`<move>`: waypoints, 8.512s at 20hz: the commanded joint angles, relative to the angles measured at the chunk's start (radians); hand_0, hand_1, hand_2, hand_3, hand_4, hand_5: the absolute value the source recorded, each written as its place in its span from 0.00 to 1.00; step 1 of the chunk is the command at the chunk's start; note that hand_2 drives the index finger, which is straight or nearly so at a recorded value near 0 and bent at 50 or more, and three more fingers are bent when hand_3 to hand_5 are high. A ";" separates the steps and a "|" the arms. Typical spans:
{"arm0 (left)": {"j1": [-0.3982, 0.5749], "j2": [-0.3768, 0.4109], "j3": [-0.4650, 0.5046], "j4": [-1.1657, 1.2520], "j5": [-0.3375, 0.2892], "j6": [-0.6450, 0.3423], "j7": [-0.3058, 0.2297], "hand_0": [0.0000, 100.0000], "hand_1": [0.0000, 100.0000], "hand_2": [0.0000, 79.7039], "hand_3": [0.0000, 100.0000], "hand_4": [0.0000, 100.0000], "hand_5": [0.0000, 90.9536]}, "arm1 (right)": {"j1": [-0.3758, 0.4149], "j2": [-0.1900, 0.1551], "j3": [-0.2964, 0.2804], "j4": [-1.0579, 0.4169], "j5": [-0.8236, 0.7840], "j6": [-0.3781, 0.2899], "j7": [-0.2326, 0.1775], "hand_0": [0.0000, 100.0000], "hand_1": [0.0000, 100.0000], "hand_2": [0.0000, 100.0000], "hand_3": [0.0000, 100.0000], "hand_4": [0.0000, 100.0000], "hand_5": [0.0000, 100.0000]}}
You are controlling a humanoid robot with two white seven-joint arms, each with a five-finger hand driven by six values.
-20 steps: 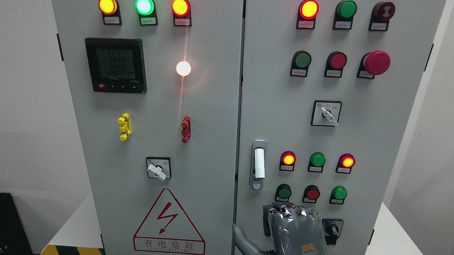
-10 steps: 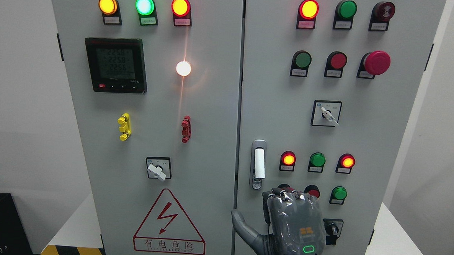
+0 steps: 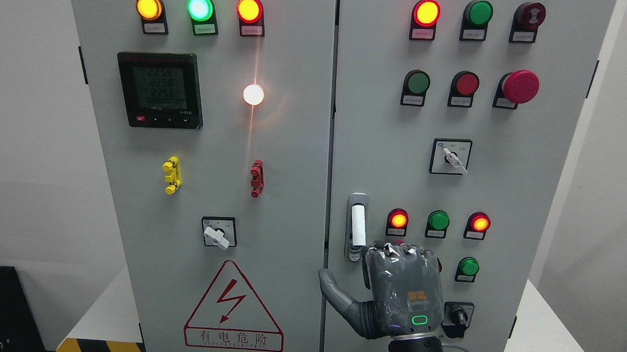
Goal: Release door handle
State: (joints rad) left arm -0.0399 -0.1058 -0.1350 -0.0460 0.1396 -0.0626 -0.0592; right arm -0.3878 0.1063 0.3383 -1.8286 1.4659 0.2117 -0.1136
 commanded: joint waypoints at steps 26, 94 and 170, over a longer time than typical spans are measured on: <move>0.000 0.000 0.000 0.000 0.000 0.000 -0.001 0.12 0.56 0.00 0.00 0.00 0.00 | -0.062 0.029 -0.050 0.084 -0.006 0.035 0.025 0.24 0.24 0.99 1.00 0.98 1.00; 0.000 0.000 0.000 0.000 0.000 0.000 -0.001 0.12 0.56 0.00 0.00 0.00 0.00 | -0.075 0.030 -0.067 0.104 -0.012 0.037 0.012 0.44 0.26 0.99 1.00 0.99 1.00; 0.000 0.000 0.000 0.000 0.000 0.000 -0.001 0.12 0.56 0.00 0.00 0.00 0.00 | -0.068 0.035 -0.108 0.074 -0.013 0.034 -0.005 0.48 0.34 0.99 1.00 1.00 1.00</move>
State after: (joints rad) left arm -0.0399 -0.1058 -0.1350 -0.0460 0.1396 -0.0624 -0.0592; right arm -0.4560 0.1415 0.2374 -1.7499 1.4527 0.2473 -0.1208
